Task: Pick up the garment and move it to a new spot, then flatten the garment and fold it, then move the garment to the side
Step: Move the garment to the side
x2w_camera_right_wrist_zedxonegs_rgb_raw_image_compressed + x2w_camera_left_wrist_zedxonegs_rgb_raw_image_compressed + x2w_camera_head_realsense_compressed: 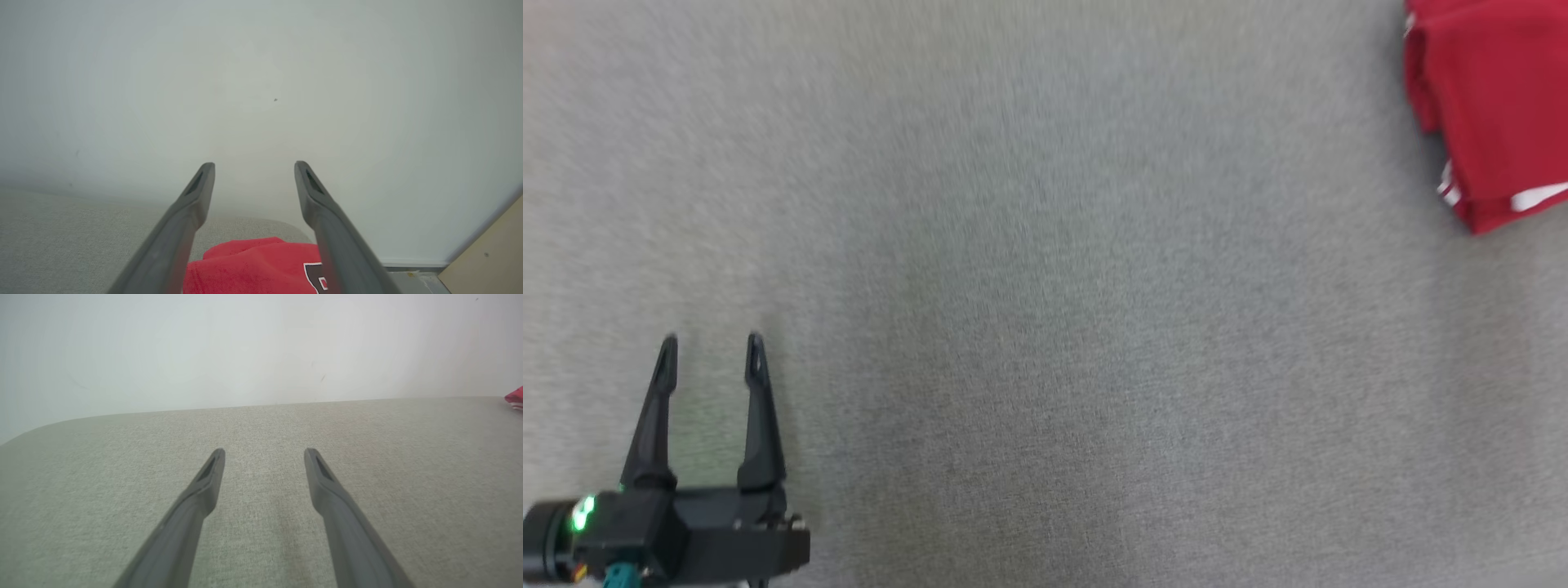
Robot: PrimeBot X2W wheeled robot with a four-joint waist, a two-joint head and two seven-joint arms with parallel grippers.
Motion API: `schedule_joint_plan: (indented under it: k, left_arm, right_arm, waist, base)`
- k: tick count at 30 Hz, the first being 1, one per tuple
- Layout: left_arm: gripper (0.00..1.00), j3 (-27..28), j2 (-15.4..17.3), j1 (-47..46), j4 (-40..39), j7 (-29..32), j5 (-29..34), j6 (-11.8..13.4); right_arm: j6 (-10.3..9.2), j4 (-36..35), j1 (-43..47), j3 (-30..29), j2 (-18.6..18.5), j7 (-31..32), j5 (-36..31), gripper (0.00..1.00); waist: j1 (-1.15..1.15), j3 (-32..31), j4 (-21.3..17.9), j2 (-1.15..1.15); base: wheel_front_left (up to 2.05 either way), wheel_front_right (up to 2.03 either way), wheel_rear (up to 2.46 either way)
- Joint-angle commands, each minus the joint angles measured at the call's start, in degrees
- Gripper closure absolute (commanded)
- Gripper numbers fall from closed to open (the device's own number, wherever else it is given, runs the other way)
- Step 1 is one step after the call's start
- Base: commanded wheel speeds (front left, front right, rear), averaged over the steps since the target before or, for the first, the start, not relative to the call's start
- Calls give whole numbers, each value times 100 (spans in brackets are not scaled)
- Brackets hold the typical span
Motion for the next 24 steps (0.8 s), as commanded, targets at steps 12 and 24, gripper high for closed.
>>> schedule_joint_plan:
  k: [12, 24]
  left_arm:
    - [0, 240, -121, 658, 291, -13, -155, -108]
    - [0, 121, -236, 621, 571, -13, -131, -196]
  right_arm:
    - [-17, -1723, 2945, -1501, 1563, -22, -616, 0]
    - [-17, -2943, 5011, -1769, 2576, 87, -902, 0]
  waist:
    - [0, -1622, 383, -1]
    - [0, -2027, 704, -1]
  base:
    - [0, 0, 0]
    - [0, 0, 0]
